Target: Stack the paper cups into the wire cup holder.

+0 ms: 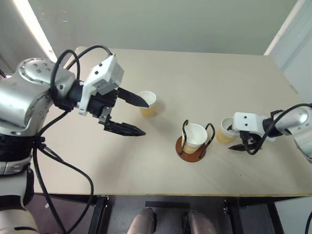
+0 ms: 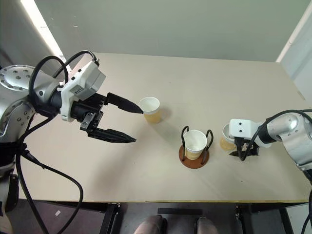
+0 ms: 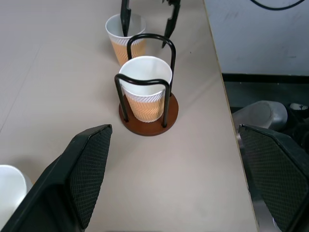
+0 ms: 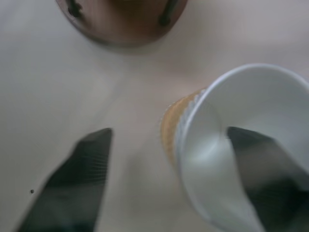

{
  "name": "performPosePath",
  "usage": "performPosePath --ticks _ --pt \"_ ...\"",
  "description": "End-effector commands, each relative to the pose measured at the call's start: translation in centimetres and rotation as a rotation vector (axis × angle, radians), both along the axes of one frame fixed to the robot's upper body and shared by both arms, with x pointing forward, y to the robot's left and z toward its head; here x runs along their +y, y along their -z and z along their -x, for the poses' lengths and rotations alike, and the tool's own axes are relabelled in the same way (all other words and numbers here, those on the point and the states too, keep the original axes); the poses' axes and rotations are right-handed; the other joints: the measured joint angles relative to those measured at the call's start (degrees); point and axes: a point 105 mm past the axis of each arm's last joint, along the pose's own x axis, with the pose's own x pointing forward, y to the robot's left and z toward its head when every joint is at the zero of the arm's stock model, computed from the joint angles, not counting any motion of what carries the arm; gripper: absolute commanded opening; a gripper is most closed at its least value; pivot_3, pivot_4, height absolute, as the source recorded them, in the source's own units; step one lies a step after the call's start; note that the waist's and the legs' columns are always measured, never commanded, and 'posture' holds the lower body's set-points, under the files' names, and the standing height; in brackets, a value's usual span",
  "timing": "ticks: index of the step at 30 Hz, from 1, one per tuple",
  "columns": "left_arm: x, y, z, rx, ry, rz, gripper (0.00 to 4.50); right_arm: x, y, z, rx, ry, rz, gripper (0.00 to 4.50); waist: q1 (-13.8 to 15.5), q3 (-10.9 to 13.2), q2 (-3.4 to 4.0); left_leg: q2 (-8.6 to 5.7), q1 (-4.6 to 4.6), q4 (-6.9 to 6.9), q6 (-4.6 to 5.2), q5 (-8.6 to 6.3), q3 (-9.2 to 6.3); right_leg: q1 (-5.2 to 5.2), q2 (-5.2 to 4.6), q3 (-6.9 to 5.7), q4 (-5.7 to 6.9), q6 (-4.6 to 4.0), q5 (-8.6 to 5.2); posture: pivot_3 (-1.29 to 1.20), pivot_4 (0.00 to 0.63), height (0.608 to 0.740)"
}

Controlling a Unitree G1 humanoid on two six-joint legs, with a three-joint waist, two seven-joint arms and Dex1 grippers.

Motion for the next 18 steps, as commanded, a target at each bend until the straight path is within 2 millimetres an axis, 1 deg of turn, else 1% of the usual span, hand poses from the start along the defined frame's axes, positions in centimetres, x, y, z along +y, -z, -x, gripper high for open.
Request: performPosePath --ticks 1,6,8,11,14,18 --pt "0.3 -0.6 0.4 -0.041 -0.01 0.0 4.5 0.7 -1.3 0.0 -0.035 -0.036 0.002 2.47 -0.01 0.0 0.0 0.0 0.02 -0.03 -0.01 0.0 0.0 0.0 0.0 0.0 0.0 -0.01 -0.01 0.0 0.15 0.74" --pt "0.6 -0.3 0.2 -0.037 -0.013 -0.008 4.5 1.4 -1.8 0.3 -0.032 -0.071 -0.014 0.61 0.02 0.0 0.0 -0.01 0.01 -0.03 -0.02 0.01 -0.01 0.02 0.0 0.01 -0.01 -0.02 -0.01 0.0 0.15 0.74" --pt "0.9 -0.1 0.2 -0.035 -0.008 -0.015 4.5 1.7 -3.0 0.7 -0.042 -0.086 -0.034 0.01 0.01 0.0 0.0 -0.01 0.01 -0.04 -0.02 0.01 -0.01 0.02 -0.01 0.01 -0.01 -0.02 -0.01 0.0 0.15 0.74" --pt "1.6 0.4 0.3 -0.032 0.006 -0.032 4.5 2.0 -5.9 0.9 -0.078 -0.102 -0.079 0.01 -0.22 0.01 0.02 -0.01 0.03 -0.08 -0.04 0.02 0.0 0.01 0.0 0.02 -0.01 -0.03 -0.01 0.0 0.15 0.74" --pt "2.1 0.7 0.4 -0.041 0.025 -0.034 4.5 2.4 -9.6 1.2 -0.134 -0.12 -0.117 0.01 -0.29 0.01 0.02 -0.01 0.03 -0.11 -0.05 0.02 -0.01 -0.01 0.0 0.02 -0.01 -0.05 -0.02 0.0 0.15 0.74" --pt "2.4 1.0 0.3 -0.044 0.032 -0.034 4.5 3.3 -12.7 1.7 -0.186 -0.163 -0.138 0.01 -0.27 0.01 0.01 -0.01 0.04 -0.14 -0.05 0.02 -0.05 0.01 0.0 0.0 -0.05 -0.07 -0.04 0.0 0.15 0.74"
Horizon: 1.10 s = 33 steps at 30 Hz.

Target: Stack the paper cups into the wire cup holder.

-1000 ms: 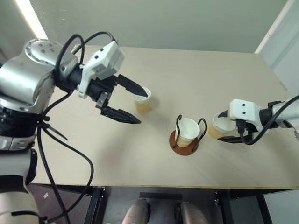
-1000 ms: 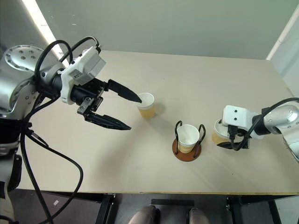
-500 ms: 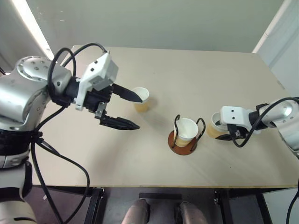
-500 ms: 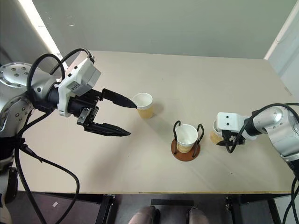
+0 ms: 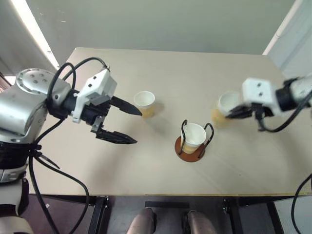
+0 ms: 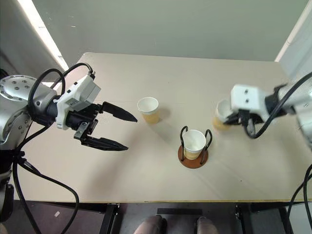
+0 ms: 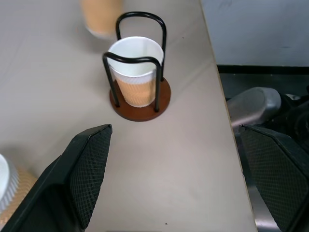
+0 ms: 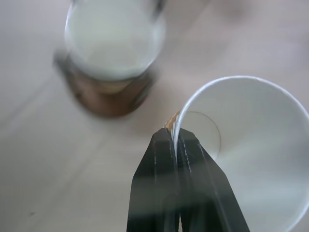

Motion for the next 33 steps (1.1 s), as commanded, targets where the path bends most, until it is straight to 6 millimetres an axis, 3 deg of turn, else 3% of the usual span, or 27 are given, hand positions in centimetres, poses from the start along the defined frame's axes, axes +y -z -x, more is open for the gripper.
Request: performPosePath --ticks 1,2,4,6,9,20,33 --pt "0.5 -1.0 0.2 -0.061 0.009 0.005 4.5 0.6 -2.8 0.9 -0.052 -0.044 -0.016 0.01 -0.01 0.0 0.01 -0.01 0.0 0.0 0.0 0.0 0.0 0.0 0.0 0.01 -0.01 0.0 0.0 0.0 0.15 0.74" --pt "0.5 -1.0 0.2 -0.062 0.01 0.005 4.5 0.7 -3.0 0.9 -0.056 -0.048 -0.015 0.01 -0.01 0.0 0.0 -0.01 0.0 -0.01 0.0 0.0 0.0 0.0 0.0 0.01 -0.01 0.0 0.0 0.0 0.15 0.74" --pt "0.3 -1.0 0.0 -0.055 0.016 0.014 4.5 3.2 -4.2 2.0 -0.072 -0.162 -0.018 0.01 -0.11 0.03 0.05 -0.02 0.0 -0.01 0.0 0.0 -0.01 -0.01 0.0 0.01 0.0 0.0 0.0 0.0 0.15 0.74" --pt "0.1 -0.9 0.0 -0.048 0.027 0.016 4.5 5.4 -4.0 3.1 -0.059 -0.27 0.01 0.01 -0.42 0.03 0.06 -0.01 0.0 -0.04 0.0 0.0 0.0 -0.04 0.0 0.02 0.01 -0.03 -0.02 0.0 0.15 0.74" --pt "0.0 -0.9 -0.1 -0.045 0.032 0.017 4.5 6.4 -3.2 3.7 -0.034 -0.322 0.035 0.01 -0.6 0.03 0.06 0.03 0.02 -0.13 -0.04 0.02 -0.04 -0.07 0.02 -0.05 0.02 -0.13 -0.08 0.0 0.15 0.74" --pt "-0.1 -0.7 0.0 -0.04 0.036 0.022 4.5 5.5 -1.3 2.7 -0.026 -0.316 0.139 0.01 -0.61 0.03 0.06 -0.04 -0.03 -0.08 -0.03 0.02 -0.06 -0.06 -0.04 -0.04 0.0 -0.11 -0.06 0.0 0.15 0.74" --pt "-0.2 -0.8 0.2 -0.033 0.061 0.015 4.5 6.0 0.4 4.6 0.039 -0.391 0.175 0.01 -0.62 0.03 0.06 -0.04 -0.03 -0.09 -0.03 0.02 -0.06 -0.04 -0.04 -0.03 -0.01 -0.11 -0.06 0.0 0.15 0.74"
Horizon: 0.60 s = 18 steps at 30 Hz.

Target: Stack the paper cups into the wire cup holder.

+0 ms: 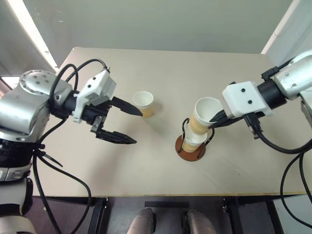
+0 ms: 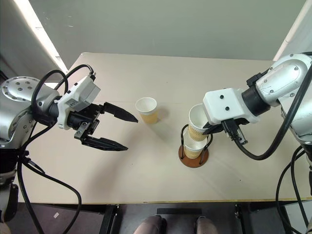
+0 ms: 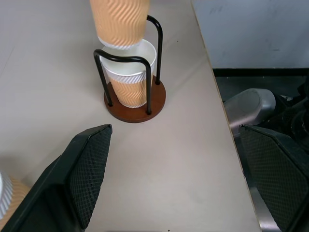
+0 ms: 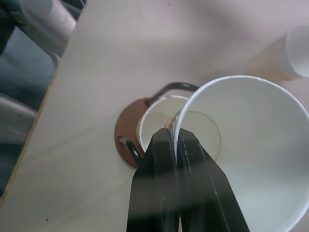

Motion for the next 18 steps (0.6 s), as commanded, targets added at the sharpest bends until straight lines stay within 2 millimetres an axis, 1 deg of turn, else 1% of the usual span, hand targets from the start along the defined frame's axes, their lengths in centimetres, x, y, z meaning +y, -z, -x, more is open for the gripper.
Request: performPosePath --ticks 1,7,12,15,18 --pt "-0.1 -0.9 0.4 -0.043 0.028 -0.004 4.5 0.2 0.1 0.4 -0.022 -0.026 0.016 0.01 0.0 0.0 0.0 0.0 0.0 0.01 0.0 0.0 0.0 0.0 0.0 0.0 0.0 0.0 0.0 0.0 0.15 0.74" --pt "-0.3 -1.0 0.5 -0.042 0.032 0.0 4.5 0.7 1.3 0.0 -0.044 -0.059 0.052 0.01 -0.01 0.0 0.0 0.01 0.01 0.0 0.0 0.0 0.0 0.0 0.0 0.0 0.01 0.0 0.0 0.0 0.15 0.74" --pt "-0.4 -1.0 0.5 -0.041 0.029 0.003 4.5 1.1 1.7 -0.3 -0.056 -0.08 0.063 0.01 0.01 0.0 0.0 0.0 0.0 0.01 0.0 0.0 0.0 0.0 0.0 0.0 0.01 0.0 0.0 0.0 0.15 0.74" --pt "-0.4 -1.0 0.6 -0.039 0.025 0.002 4.5 1.4 1.6 -0.2 -0.054 -0.094 0.056 0.61 0.0 0.0 0.0 0.0 0.0 0.01 0.0 0.0 0.0 0.0 0.0 0.0 0.01 0.0 0.0 0.0 0.15 0.74" --pt "-0.4 -0.9 0.6 -0.037 0.021 0.003 4.5 1.9 1.2 -0.5 -0.064 -0.093 0.032 1.57 -0.05 0.0 0.0 0.0 0.0 0.01 0.0 0.0 0.0 0.0 0.0 0.0 0.01 0.0 0.0 0.0 0.15 0.74"
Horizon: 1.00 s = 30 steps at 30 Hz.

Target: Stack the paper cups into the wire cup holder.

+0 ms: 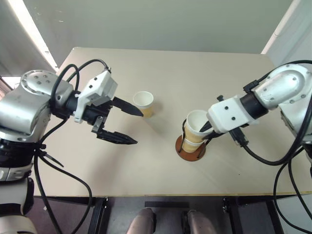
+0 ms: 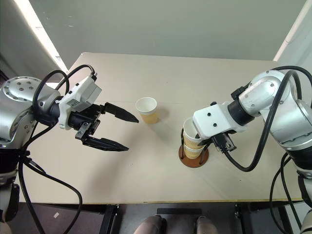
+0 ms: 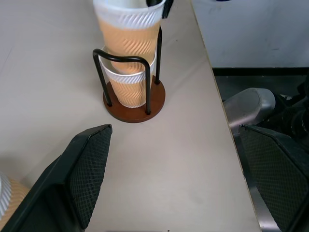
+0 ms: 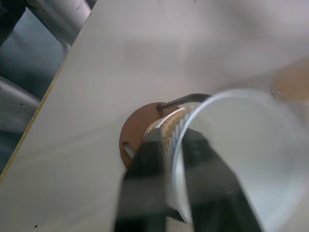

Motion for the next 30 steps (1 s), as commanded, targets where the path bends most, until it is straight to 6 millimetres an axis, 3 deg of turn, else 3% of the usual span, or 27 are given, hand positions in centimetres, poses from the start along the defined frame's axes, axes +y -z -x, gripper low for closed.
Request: performPosePath --ticks 1,6,9,14,23,30 --pt "-0.2 -1.0 0.5 -0.037 0.02 0.007 4.5 0.6 -1.4 -0.2 -0.057 -0.006 -0.034 1.94 -0.04 0.0 0.0 0.0 0.0 0.0 0.0 0.0 0.01 0.0 0.0 0.0 0.0 0.0 0.0 0.0 0.15 0.74" --pt "-0.5 -1.2 -0.3 -0.058 -0.03 0.022 4.5 1.0 -3.2 -0.7 -0.049 0.049 -0.159 3.75 0.01 0.0 0.0 0.0 0.0 0.0 0.0 0.0 0.0 0.0 0.0 0.0 -0.01 0.0 0.0 0.0 0.15 0.74" --pt "-0.5 -1.3 -2.2 -0.154 -0.116 -0.014 4.5 0.6 -6.1 -1.7 -0.016 0.167 -0.348 3.75 0.16 0.0 0.0 -0.02 -0.02 0.05 0.0 0.0 -0.01 0.0 -0.01 0.0 -0.02 0.0 0.0 0.0 0.15 0.74" --pt "-0.1 -0.6 -4.5 -0.313 -0.169 -0.147 4.5 0.0 -8.2 -1.3 0.131 0.277 -0.548 3.75 0.1 0.0 0.0 0.0 0.02 -0.09 0.0 0.0 -0.02 -0.01 0.01 -0.01 -0.07 -0.02 -0.01 0.0 0.15 0.74" --pt "1.4 0.9 -10.9 -0.649 -0.239 -0.476 4.5 -0.2 -8.7 -0.1 0.27 0.317 -0.736 3.75 0.18 0.0 0.0 -0.03 0.0 -0.08 -0.01 0.01 -0.06 -0.03 0.0 0.01 -0.13 -0.02 -0.01 0.0 0.15 0.74" --pt "0.0 2.2 -12.4 -0.67 -0.191 -0.504 4.5 -0.2 -8.2 0.0 0.281 0.34 -0.745 3.75 0.25 0.0 0.0 -0.06 -0.3 -0.05 -0.02 0.01 -0.05 -0.34 -0.02 0.02 -0.05 0.0 0.0 0.0 0.15 0.74"
